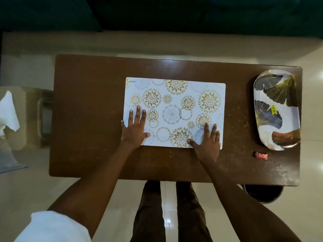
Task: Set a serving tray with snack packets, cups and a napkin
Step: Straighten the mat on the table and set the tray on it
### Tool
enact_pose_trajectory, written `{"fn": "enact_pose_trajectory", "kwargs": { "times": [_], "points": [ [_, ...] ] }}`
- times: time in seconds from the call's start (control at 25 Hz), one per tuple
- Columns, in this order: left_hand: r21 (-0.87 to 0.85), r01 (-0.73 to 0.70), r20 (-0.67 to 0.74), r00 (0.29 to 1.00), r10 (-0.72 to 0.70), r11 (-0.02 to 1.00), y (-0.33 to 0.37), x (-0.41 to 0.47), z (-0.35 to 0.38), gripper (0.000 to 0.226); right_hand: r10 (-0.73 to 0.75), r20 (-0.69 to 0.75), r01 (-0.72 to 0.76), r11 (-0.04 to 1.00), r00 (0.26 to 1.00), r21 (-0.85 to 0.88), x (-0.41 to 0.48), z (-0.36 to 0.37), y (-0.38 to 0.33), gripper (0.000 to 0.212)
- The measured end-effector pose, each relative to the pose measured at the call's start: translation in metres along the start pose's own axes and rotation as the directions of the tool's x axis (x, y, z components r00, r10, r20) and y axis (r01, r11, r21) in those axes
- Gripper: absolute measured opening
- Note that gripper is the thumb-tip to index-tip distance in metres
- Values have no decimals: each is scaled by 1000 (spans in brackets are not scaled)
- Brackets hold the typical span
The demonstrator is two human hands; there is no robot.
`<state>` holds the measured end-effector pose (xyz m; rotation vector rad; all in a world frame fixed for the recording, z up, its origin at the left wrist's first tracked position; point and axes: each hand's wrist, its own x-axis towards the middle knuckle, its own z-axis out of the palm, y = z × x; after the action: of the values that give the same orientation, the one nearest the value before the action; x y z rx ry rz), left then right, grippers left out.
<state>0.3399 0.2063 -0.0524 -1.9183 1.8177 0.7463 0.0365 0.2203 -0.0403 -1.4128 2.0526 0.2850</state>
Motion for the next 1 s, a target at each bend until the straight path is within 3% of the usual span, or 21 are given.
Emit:
{"fn": "enact_pose_trajectory", "kwargs": {
  "times": [0.28,0.52,1.0],
  "points": [
    [-27,1,6,1000,-1,1000,-2,-3,3,111,-19,-13,18,1000,1000,-15,1,-4,3,115],
    [-18,15,17,1000,-15,1000,2,-5,4,111,-28,32,30,998,999,-47,15,-15,2,130],
    [-14,19,48,999,-18,1000,8,-19,5,112,-34,25,35,998,999,-48,10,-15,9,133]
  ]
}}
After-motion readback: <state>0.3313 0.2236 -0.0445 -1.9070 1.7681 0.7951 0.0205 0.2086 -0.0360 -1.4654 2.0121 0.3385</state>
